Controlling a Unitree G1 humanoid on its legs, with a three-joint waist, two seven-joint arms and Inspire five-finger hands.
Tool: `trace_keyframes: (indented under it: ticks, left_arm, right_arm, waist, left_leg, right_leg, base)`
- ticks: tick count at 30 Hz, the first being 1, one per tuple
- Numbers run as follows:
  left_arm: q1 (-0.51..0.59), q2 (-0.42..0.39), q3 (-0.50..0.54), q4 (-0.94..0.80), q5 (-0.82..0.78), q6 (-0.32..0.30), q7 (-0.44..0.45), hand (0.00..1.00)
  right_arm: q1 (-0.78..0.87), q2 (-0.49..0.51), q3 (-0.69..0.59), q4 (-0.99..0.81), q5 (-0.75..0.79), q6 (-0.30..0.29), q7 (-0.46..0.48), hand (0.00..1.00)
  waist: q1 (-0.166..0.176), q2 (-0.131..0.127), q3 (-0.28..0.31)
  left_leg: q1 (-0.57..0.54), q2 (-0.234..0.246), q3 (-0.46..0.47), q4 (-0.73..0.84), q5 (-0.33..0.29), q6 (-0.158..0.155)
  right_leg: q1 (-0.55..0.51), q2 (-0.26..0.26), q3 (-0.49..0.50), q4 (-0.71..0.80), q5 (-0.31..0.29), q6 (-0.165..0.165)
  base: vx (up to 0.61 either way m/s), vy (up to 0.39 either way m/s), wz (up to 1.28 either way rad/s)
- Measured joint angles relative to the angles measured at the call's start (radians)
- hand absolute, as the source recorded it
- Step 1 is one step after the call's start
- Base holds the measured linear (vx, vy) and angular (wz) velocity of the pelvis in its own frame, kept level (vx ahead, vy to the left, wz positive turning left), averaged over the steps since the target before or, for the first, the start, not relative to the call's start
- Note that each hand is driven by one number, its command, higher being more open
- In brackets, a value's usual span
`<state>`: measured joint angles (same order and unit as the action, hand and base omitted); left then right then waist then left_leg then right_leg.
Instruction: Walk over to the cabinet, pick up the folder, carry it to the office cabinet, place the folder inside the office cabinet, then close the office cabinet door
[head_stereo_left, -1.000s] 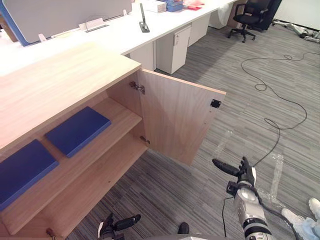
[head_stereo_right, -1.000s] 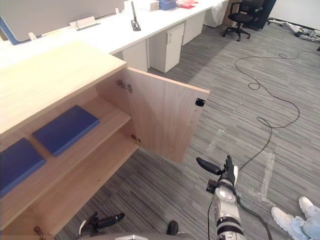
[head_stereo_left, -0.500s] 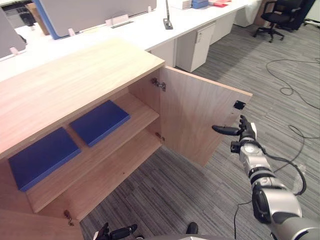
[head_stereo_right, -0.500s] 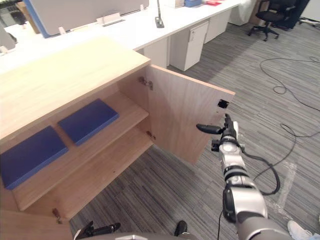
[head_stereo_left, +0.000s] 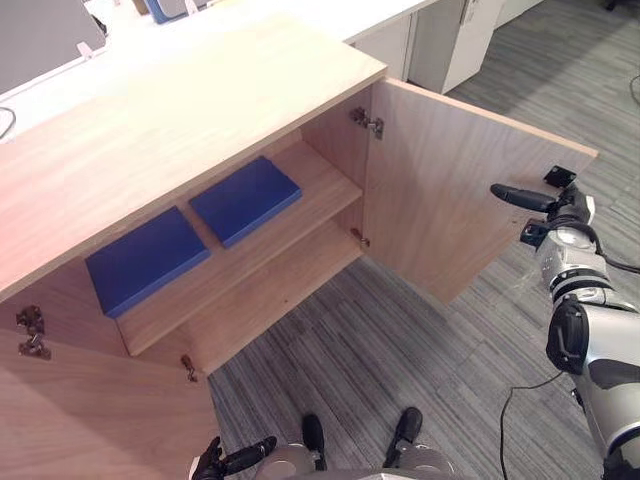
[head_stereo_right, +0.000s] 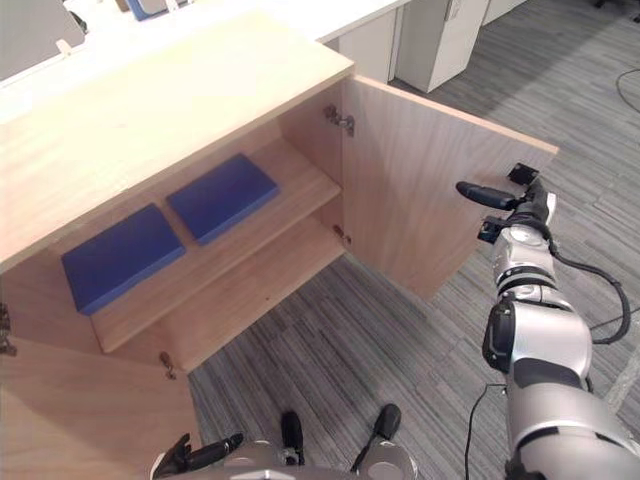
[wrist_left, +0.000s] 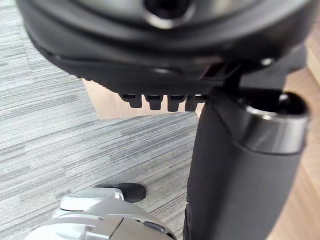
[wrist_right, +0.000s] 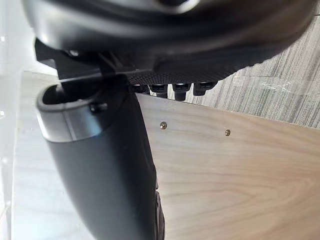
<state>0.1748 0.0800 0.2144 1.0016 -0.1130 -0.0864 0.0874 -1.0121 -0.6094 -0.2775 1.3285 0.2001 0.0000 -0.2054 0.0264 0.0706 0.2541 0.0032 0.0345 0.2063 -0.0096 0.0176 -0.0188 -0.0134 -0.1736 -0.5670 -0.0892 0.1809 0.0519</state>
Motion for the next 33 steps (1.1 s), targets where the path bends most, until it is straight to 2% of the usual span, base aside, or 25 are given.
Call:
trace_keyframes:
  ticks: [4,7,10,12,13,17,22,24,28,31,33]
  left_arm:
    - [0.000,0.000,0.000,-0.004,-0.002,-0.001,-0.001,1.00]
    - [0.000,0.005,0.001,-0.008,-0.002,-0.001,-0.005,1.00]
    - [0.000,0.015,-0.002,-0.016,0.000,0.000,-0.014,1.00]
    - [0.000,0.022,-0.011,-0.017,0.002,0.000,-0.031,1.00]
    - [0.000,0.025,-0.014,-0.017,0.002,0.000,-0.033,1.00]
    - [-0.004,0.046,-0.042,-0.019,0.006,-0.004,-0.047,1.00]
    - [-0.005,0.057,-0.041,-0.017,0.033,-0.014,-0.052,1.00]
    - [-0.005,0.057,-0.041,-0.012,0.046,-0.014,-0.053,1.00]
    - [-0.013,0.046,-0.040,-0.002,0.056,-0.015,-0.063,1.00]
    - [-0.026,0.026,-0.019,0.006,0.085,-0.014,-0.066,1.00]
    - [-0.038,0.014,-0.002,0.005,0.087,-0.013,-0.066,1.00]
  right_arm:
    - [-0.009,-0.020,0.030,0.000,-0.001,0.000,0.006,1.00]
    - [-0.008,-0.032,0.145,0.000,-0.002,0.000,0.026,1.00]
    - [0.029,-0.058,0.305,-0.061,-0.003,0.001,0.096,1.00]
    - [0.089,-0.070,0.390,-0.170,0.001,0.001,0.151,1.00]
    - [0.098,-0.071,0.400,-0.185,0.001,0.001,0.156,1.00]
    - [0.186,-0.095,0.592,-0.386,0.003,0.001,0.193,1.00]
    - [0.303,-0.185,0.848,-0.643,0.051,0.001,0.301,1.00]
    - [0.325,-0.232,0.991,-0.798,0.054,0.000,0.388,1.00]
    - [0.330,-0.250,1.184,-1.046,0.035,-0.017,0.506,1.00]
    - [0.328,-0.188,1.280,-1.169,-0.007,-0.055,0.558,1.00]
    - [0.315,-0.149,1.312,-1.206,-0.042,-0.093,0.597,1.00]
  waist:
    - [0.001,0.005,0.015]
    - [-0.006,0.000,0.023]
    - [-0.009,-0.005,0.029]
    - [-0.010,-0.005,0.033]
    - [-0.011,-0.005,0.033]
    - [-0.028,-0.007,0.033]
    - [-0.041,-0.015,0.012]
    - [-0.040,-0.020,-0.013]
    - [-0.028,-0.026,-0.046]
    - [0.004,-0.027,-0.083]
    - [0.031,-0.027,-0.088]
  left_leg:
    - [-0.009,0.000,-0.007,0.005,0.000,0.001]
    - [-0.010,0.001,0.000,0.006,0.000,0.000]
    - [-0.010,0.009,0.023,0.009,-0.004,-0.006]
    - [-0.004,0.021,0.043,0.015,-0.011,-0.014]
    - [-0.003,0.023,0.046,0.015,-0.012,-0.016]
    - [0.003,0.059,0.084,0.029,-0.022,-0.033]
    - [0.010,0.117,0.091,0.033,-0.025,-0.067]
    - [0.009,0.150,0.089,0.036,-0.025,-0.079]
    - [0.004,0.186,0.075,0.036,-0.024,-0.081]
    - [-0.014,0.198,0.043,0.028,-0.021,-0.081]
    - [-0.014,0.203,0.029,0.021,-0.011,-0.095]
  right_leg:
    - [-0.003,0.001,-0.003,0.003,0.000,-0.001]
    - [-0.007,0.001,0.005,0.001,0.001,-0.001]
    - [-0.020,0.008,0.028,0.000,0.002,-0.003]
    - [-0.025,0.020,0.055,0.000,0.002,-0.004]
    - [-0.025,0.022,0.057,0.000,0.002,-0.005]
    - [-0.039,0.055,0.095,-0.001,-0.011,-0.015]
    - [-0.040,0.116,0.114,-0.001,-0.038,-0.049]
    - [-0.047,0.152,0.127,0.000,-0.051,-0.069]
    - [-0.057,0.197,0.134,0.001,-0.071,-0.098]
    - [-0.073,0.217,0.124,0.004,-0.081,-0.115]
    - [-0.071,0.222,0.115,0.004,-0.081,-0.120]
  base:
    - [0.01,0.009,0.06]
    - [-0.01,0.027,-0.08]
    - [-0.02,0.023,-0.23]
    - [-0.02,0.002,-0.35]
    - [-0.02,-0.016,-0.35]
    - [-0.03,-0.035,-0.35]
    - [-0.02,-0.091,-0.24]
    - [0.03,-0.108,-0.24]
    - [0.07,-0.120,-0.12]
    - [0.10,-0.072,0.10]
    - [0.14,-0.010,0.16]
